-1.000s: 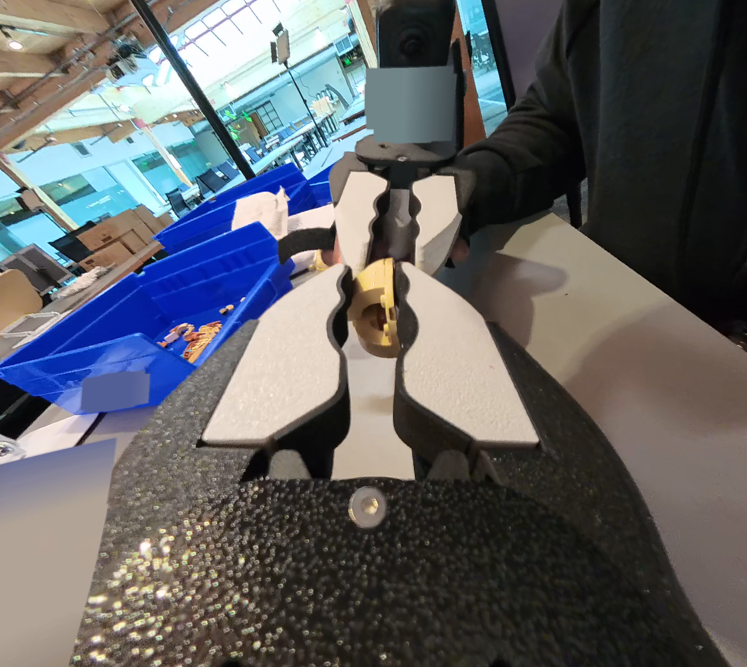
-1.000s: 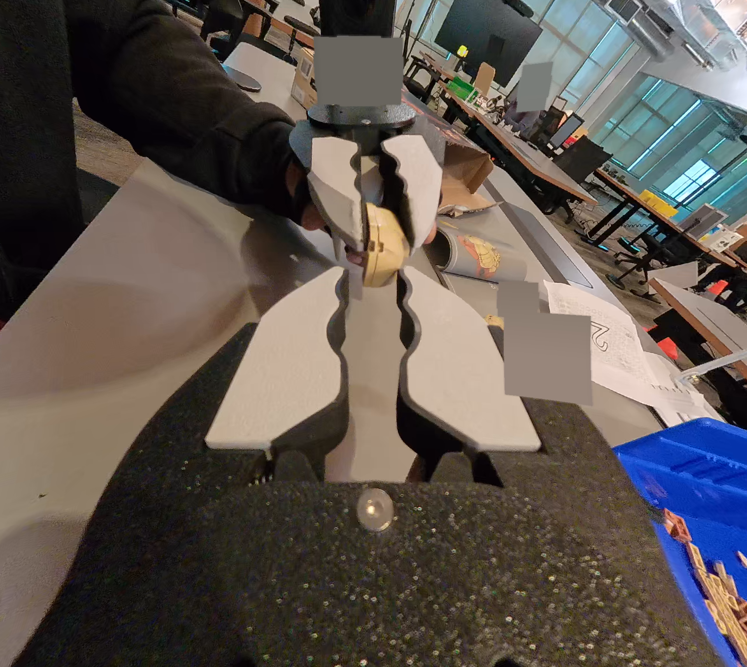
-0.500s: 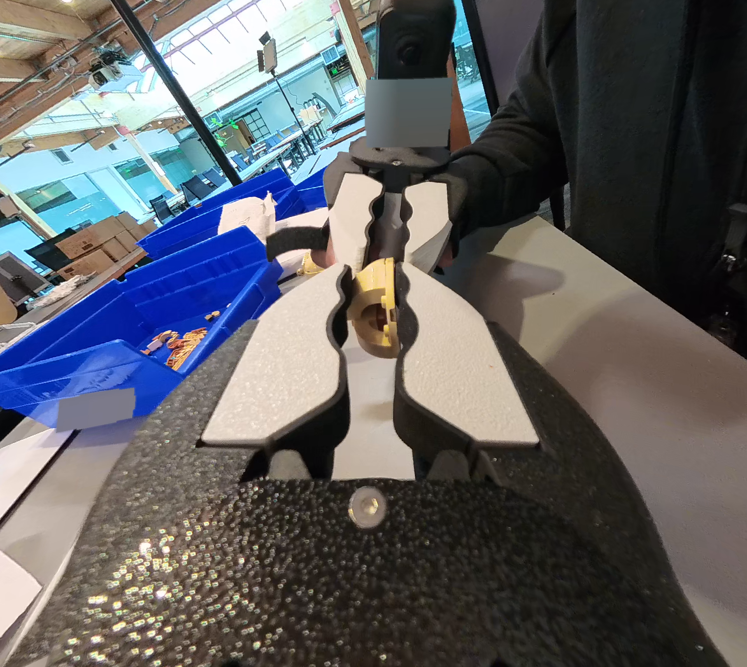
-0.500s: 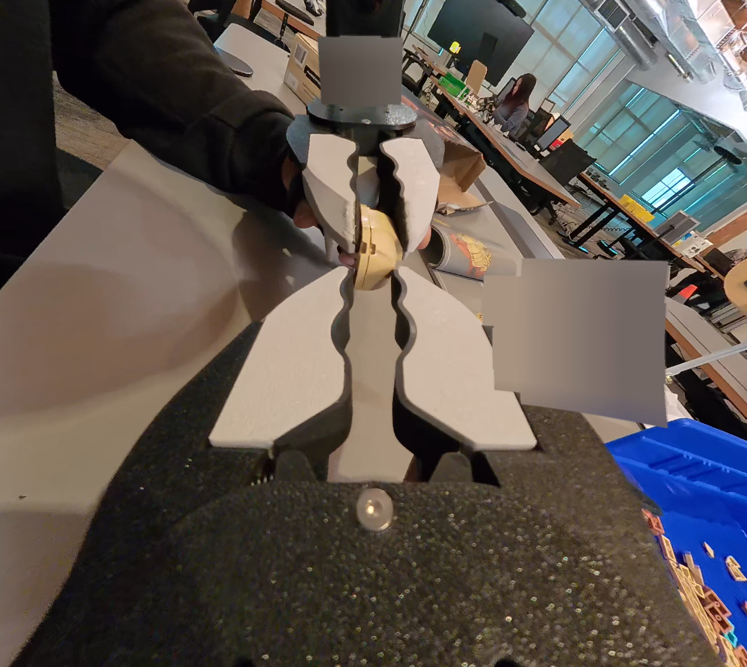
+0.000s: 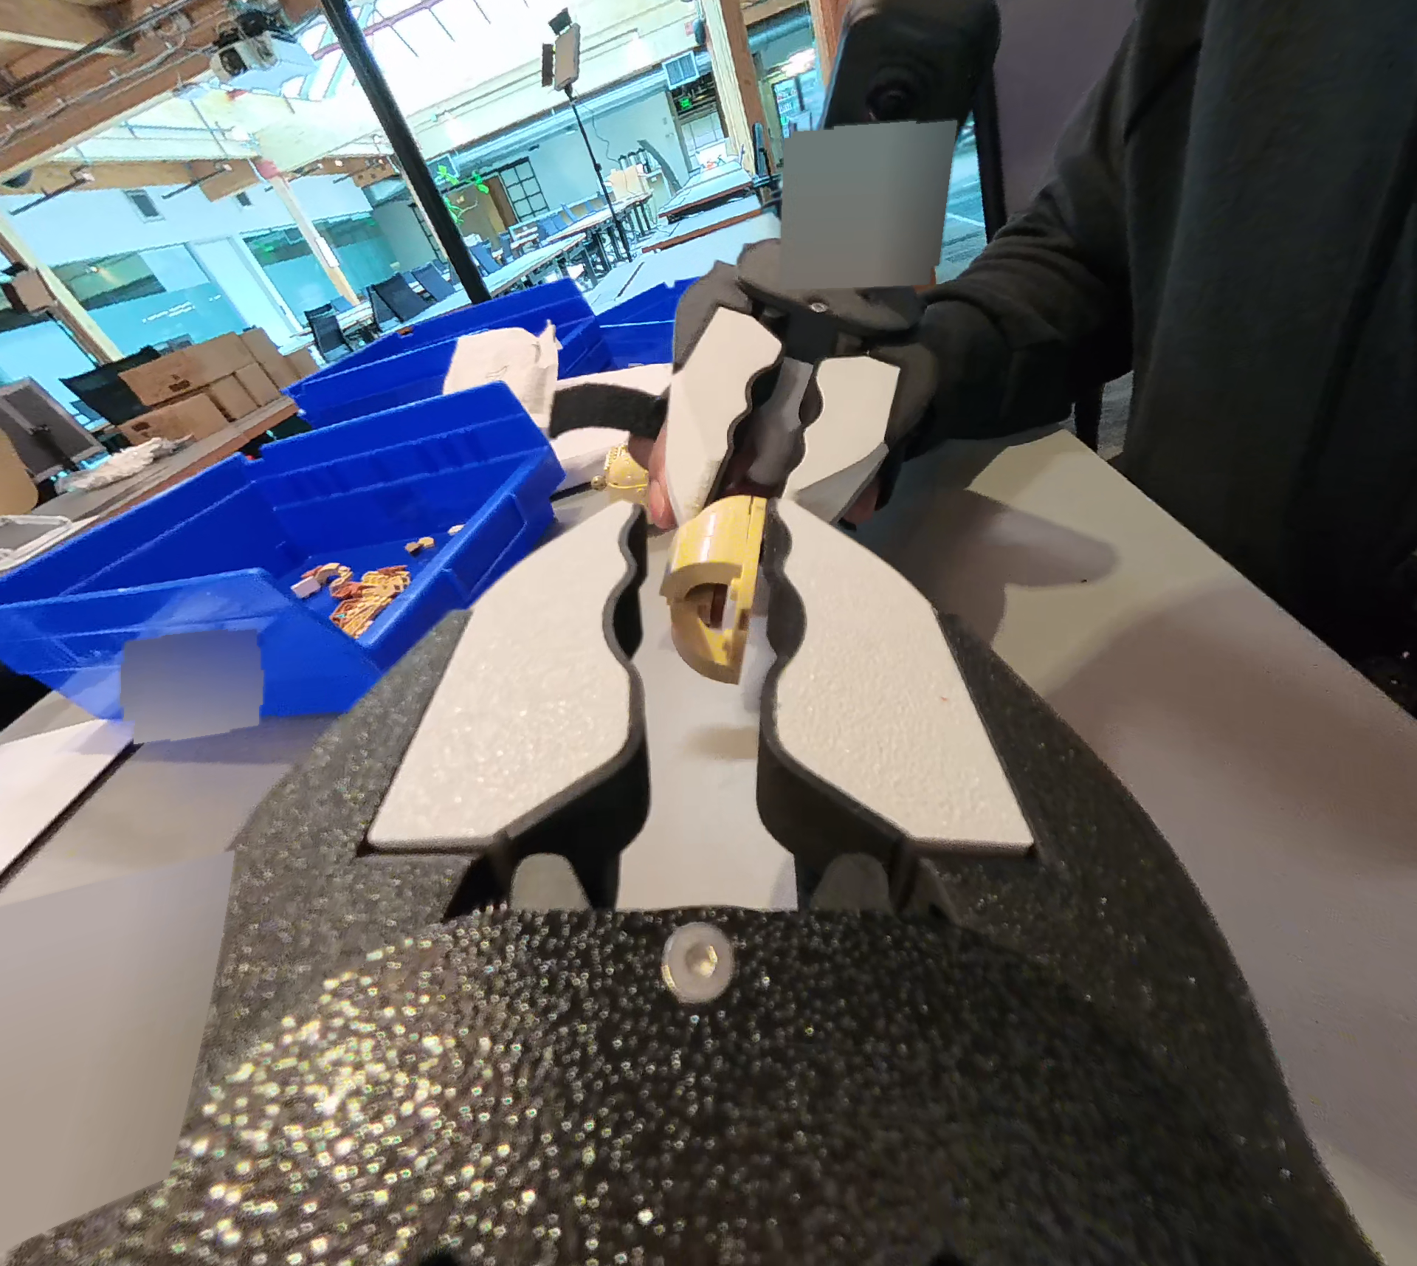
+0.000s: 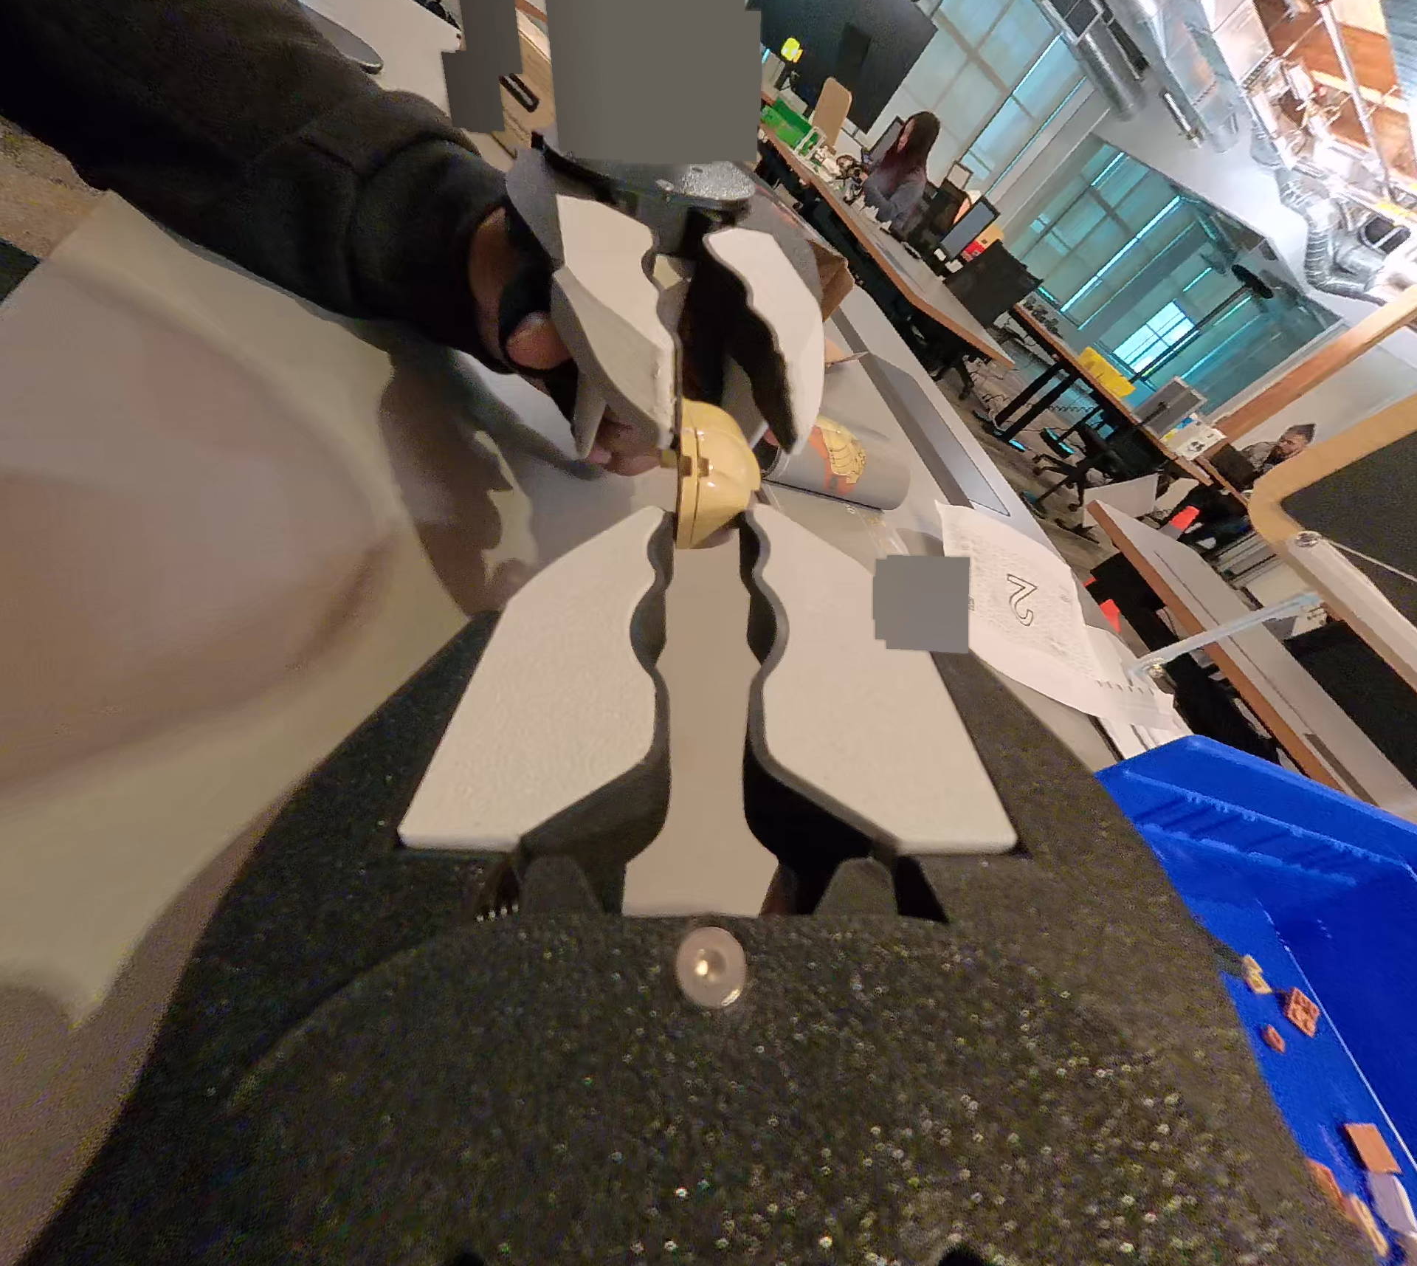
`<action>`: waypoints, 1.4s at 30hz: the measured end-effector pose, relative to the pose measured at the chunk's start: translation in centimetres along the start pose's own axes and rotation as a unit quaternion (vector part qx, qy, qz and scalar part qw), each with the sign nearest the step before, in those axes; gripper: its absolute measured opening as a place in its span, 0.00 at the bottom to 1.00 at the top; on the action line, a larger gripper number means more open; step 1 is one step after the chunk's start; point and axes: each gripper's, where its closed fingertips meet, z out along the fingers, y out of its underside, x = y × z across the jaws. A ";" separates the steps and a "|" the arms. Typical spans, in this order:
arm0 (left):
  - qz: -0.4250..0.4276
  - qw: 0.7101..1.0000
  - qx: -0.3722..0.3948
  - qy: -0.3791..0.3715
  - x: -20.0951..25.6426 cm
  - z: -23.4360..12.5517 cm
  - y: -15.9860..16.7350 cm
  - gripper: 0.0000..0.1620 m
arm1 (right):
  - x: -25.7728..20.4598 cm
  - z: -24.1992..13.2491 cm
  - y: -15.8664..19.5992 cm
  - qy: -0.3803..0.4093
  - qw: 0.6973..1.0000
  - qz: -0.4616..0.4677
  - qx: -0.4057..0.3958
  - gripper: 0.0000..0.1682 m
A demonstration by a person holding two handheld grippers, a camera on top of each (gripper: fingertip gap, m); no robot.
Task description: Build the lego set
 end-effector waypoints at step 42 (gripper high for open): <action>0.071 0.990 -0.120 0.001 0.8 0.5 3.0 0.14 | -1.1 0.4 -0.3 -0.013 1.000 -0.006 0.006 0.07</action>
